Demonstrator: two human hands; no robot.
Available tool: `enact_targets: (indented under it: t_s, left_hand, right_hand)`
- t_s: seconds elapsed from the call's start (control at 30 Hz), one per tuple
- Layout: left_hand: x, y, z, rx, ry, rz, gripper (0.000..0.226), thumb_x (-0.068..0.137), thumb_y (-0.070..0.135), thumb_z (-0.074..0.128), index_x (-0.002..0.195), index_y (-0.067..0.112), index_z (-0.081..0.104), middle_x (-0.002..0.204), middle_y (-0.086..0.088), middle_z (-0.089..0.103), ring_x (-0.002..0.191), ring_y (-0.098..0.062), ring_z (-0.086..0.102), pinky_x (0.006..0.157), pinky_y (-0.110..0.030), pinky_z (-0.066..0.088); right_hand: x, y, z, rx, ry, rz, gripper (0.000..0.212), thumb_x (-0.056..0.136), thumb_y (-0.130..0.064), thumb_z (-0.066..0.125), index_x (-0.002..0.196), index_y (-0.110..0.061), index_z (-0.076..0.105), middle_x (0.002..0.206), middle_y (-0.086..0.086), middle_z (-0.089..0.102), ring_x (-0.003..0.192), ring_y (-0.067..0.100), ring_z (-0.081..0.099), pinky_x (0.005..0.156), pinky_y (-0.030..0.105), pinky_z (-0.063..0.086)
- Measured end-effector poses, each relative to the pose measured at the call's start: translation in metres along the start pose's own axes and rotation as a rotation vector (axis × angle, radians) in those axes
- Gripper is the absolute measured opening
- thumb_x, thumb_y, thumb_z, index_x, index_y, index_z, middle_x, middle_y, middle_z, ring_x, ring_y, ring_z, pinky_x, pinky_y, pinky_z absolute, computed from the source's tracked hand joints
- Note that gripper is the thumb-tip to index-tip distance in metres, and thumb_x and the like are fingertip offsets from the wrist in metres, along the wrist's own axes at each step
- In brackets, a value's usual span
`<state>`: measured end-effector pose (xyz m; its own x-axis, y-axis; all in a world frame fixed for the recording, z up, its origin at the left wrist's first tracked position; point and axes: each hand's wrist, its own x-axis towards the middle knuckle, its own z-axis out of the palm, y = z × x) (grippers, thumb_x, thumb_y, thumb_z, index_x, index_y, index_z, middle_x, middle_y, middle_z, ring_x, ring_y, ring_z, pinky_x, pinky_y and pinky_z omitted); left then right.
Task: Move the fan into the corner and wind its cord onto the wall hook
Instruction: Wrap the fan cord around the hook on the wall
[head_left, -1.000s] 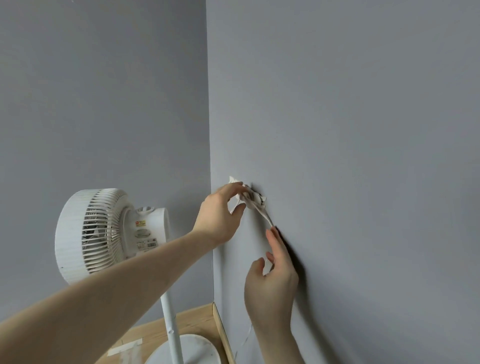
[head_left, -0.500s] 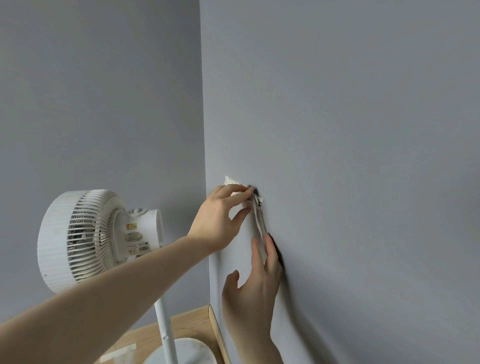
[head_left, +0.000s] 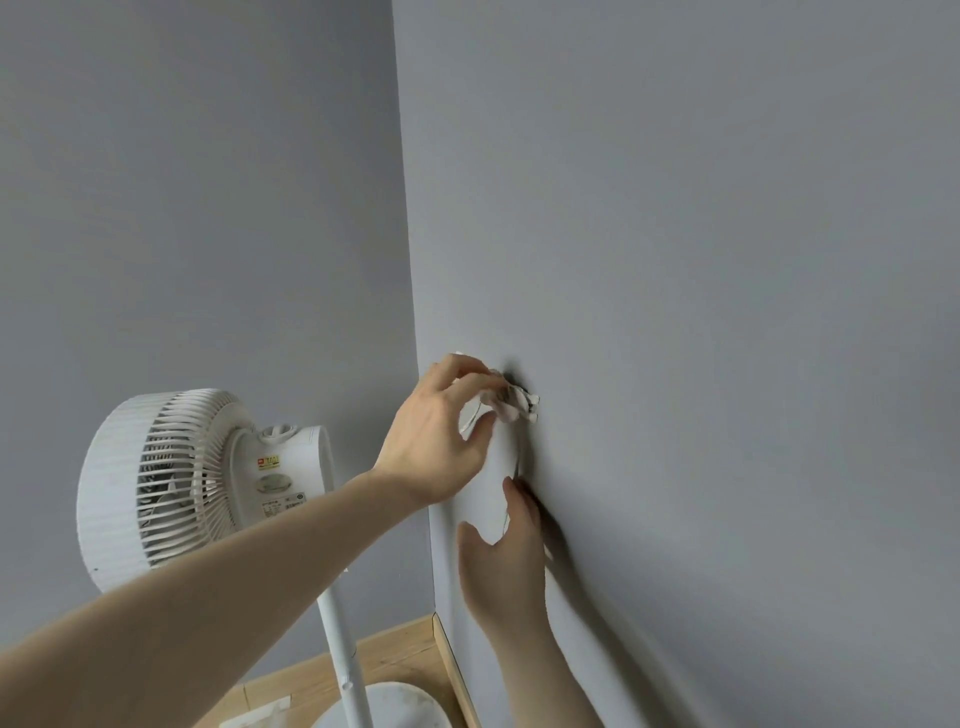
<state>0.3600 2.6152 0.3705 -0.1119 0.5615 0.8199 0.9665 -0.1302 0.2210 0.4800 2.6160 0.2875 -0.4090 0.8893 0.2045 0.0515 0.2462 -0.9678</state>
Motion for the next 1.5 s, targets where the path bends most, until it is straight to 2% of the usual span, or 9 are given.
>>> enact_targets:
  t_s: [0.33, 0.47, 0.73, 0.87, 1.0, 1.1, 1.17, 1.33, 1.5]
  left_hand:
    - [-0.011, -0.057, 0.01, -0.44, -0.315, -0.947, 0.032, 0.103, 0.008, 0.042, 0.117, 0.002, 0.07, 0.091, -0.011, 0.067, 0.077, -0.021, 0.062, 0.06, -0.013, 0.049]
    - [-0.017, -0.071, 0.021, -0.423, -0.432, -0.967, 0.032, 0.1, 0.006, 0.042, 0.111, 0.007, 0.072, 0.078, -0.011, 0.069, 0.065, -0.018, 0.066, 0.056, -0.017, 0.047]
    - [-0.017, -0.096, 0.047, -0.646, -0.528, -0.964, 0.035, 0.086, 0.023, 0.055, 0.116, 0.022, 0.074, 0.112, -0.003, 0.077, 0.107, -0.02, 0.073, 0.112, -0.051, 0.043]
    - [-0.005, -0.098, 0.051, -0.69, -0.324, -1.0, 0.039, 0.085, 0.008, 0.06, 0.121, 0.018, 0.072, 0.112, -0.003, 0.077, 0.105, -0.023, 0.069, 0.1, -0.041, 0.054]
    - [0.029, -0.093, 0.039, -0.583, -0.14, -0.927, 0.039, 0.091, 0.004, 0.064, 0.127, 0.017, 0.068, 0.107, 0.012, 0.074, 0.091, -0.012, 0.067, 0.083, -0.032, 0.057]
    - [0.058, -0.079, 0.031, -0.411, -0.026, -0.82, 0.031, 0.081, 0.018, 0.079, 0.111, 0.025, 0.074, 0.097, 0.016, 0.075, 0.088, -0.007, 0.069, 0.087, -0.033, 0.059]
    - [0.074, -0.068, 0.024, -0.265, 0.017, -0.756, 0.021, 0.079, 0.027, 0.083, 0.098, 0.03, 0.074, 0.086, 0.017, 0.072, 0.081, -0.003, 0.066, 0.075, -0.022, 0.053]
    - [0.099, -0.052, 0.002, -0.087, 0.021, -0.719, 0.01, 0.078, 0.033, 0.077, 0.081, 0.025, 0.072, 0.075, 0.008, 0.066, 0.067, -0.014, 0.061, 0.06, -0.024, 0.049]
    - [0.114, -0.039, -0.02, -0.021, 0.04, -0.659, 0.015, 0.076, 0.03, 0.077, 0.073, 0.021, 0.065, 0.069, 0.007, 0.062, 0.064, -0.014, 0.056, 0.063, -0.027, 0.049]
  right_hand:
    - [0.043, -0.024, 0.007, 0.208, -0.148, 0.141, 0.067, 0.089, -0.02, 0.057, 0.154, -0.027, 0.04, 0.15, -0.016, 0.044, 0.144, 0.011, 0.038, 0.117, 0.035, 0.033]
    - [0.06, -0.027, 0.008, 0.275, -0.182, 0.178, 0.068, 0.093, -0.016, 0.059, 0.157, -0.025, 0.035, 0.157, -0.007, 0.041, 0.139, 0.009, 0.041, 0.104, 0.027, 0.034]
    - [0.073, -0.028, 0.011, 0.236, -0.22, 0.147, 0.03, 0.088, -0.017, 0.062, 0.116, -0.008, 0.062, 0.114, 0.014, 0.067, 0.111, 0.02, 0.065, 0.082, 0.024, 0.044]
    - [0.074, -0.027, 0.008, 0.286, -0.209, 0.099, 0.027, 0.093, -0.013, 0.06, 0.104, -0.037, 0.062, 0.095, -0.033, 0.064, 0.095, -0.018, 0.058, 0.077, 0.008, 0.042]
    - [0.064, -0.031, 0.003, 0.36, -0.078, 0.071, 0.037, 0.093, -0.01, 0.058, 0.109, -0.042, 0.068, 0.112, -0.025, 0.072, 0.117, 0.007, 0.063, 0.109, 0.042, 0.048]
    - [0.052, -0.037, -0.003, 0.381, -0.021, 0.071, 0.04, 0.091, -0.003, 0.055, 0.076, -0.036, 0.072, 0.127, -0.003, 0.046, 0.114, 0.035, 0.047, 0.102, 0.06, 0.042]
    - [0.047, -0.036, -0.005, 0.426, 0.021, 0.052, 0.017, 0.089, 0.0, 0.054, 0.095, -0.014, 0.062, 0.129, 0.013, 0.041, 0.116, 0.038, 0.04, 0.1, 0.065, 0.037]
    - [0.041, -0.032, -0.006, 0.478, 0.034, 0.075, 0.043, 0.09, -0.008, 0.058, 0.128, -0.024, 0.067, 0.12, -0.013, 0.071, 0.116, 0.009, 0.064, 0.109, 0.045, 0.048]
    - [0.033, -0.033, -0.012, 0.547, 0.057, 0.078, 0.035, 0.092, -0.006, 0.058, 0.108, -0.035, 0.07, 0.124, -0.016, 0.068, 0.114, 0.006, 0.065, 0.106, 0.043, 0.051]
